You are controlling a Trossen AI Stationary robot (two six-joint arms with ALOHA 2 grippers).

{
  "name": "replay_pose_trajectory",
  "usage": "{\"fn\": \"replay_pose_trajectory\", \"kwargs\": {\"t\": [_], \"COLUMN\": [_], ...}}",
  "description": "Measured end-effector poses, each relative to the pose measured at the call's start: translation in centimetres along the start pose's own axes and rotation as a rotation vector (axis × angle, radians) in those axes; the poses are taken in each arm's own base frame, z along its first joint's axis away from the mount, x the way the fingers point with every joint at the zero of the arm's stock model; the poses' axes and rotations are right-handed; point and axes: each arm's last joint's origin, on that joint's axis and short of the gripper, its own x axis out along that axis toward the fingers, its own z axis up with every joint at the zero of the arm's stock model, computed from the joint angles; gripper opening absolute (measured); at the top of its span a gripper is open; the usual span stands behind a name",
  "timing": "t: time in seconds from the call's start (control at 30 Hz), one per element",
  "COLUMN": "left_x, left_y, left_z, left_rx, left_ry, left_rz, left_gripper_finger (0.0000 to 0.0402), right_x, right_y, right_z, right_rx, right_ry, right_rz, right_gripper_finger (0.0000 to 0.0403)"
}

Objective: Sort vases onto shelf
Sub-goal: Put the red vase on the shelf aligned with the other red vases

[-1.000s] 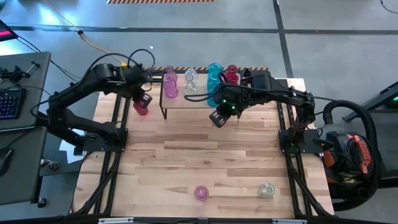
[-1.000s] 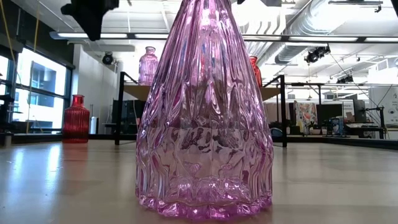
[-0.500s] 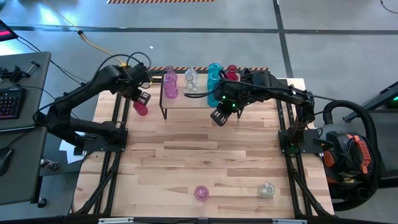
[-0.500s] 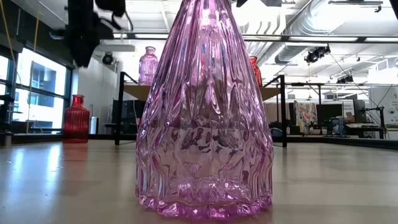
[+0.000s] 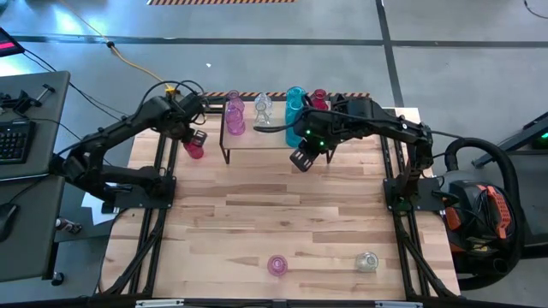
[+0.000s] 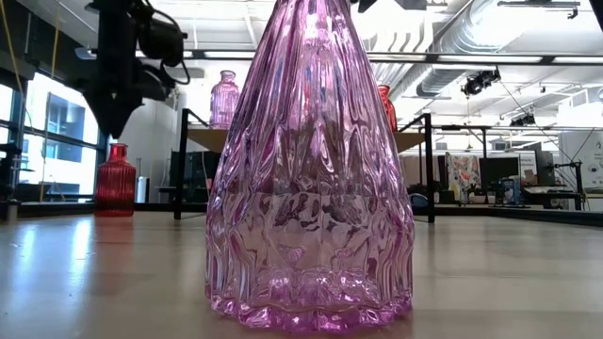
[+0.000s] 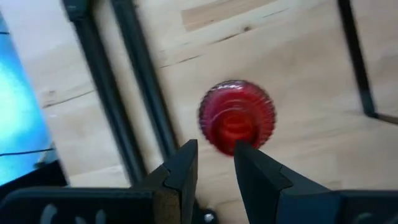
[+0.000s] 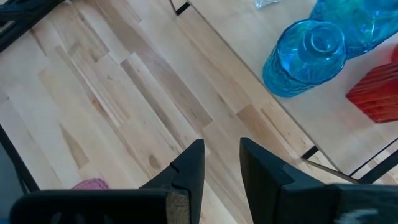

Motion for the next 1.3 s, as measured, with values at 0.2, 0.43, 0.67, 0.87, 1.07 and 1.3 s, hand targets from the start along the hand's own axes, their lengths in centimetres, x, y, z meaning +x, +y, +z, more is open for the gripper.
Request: {"fn": "replay_pose_trajectory", "kwargs": {"t": [0.2,0.43,0.67,0.87,1.07,1.3], "left_x": [0.7,1.1,1.7,1.7,2.3,2.6], "left_y": [0.2,0.7,0.7,0.7,0.7,0.6], "left_z": [0.4,0.9,1.0,1.0,1.4,1.7], "left_rx": [-0.03,-0.049,-0.033,-0.01,-0.006,0.012], "left_ry": [-0.012,0.008,0.045,0.06,0.09,0.102], "left_rz": [-0.047,-0.034,-0.03,-0.067,-0.058,-0.059], "left_gripper_finger": [0.0097,0.0097,0.0097,0.0097,0.0095,0.0057], "right_x": [0.0,0.0,0.0,0.0,0.0,0.0], "right_y": [0.0,0.0,0.0,0.0,0.0,0.0], "right_z": [0.0,0.0,0.0,0.0,0.0,0.0], "right_rx": [-0.006,-0.007,-0.006,-0.007,-0.004,0.015], "right_ry": [0.0,0.0,0.0,0.0,-0.001,-0.009], "right_rz": [0.0,-0.001,-0.001,-0.001,-0.002,-0.013], "right_gripper_finger": [0.0083,0.0083,0.0083,0.0083,0.0083,0.0083]}}
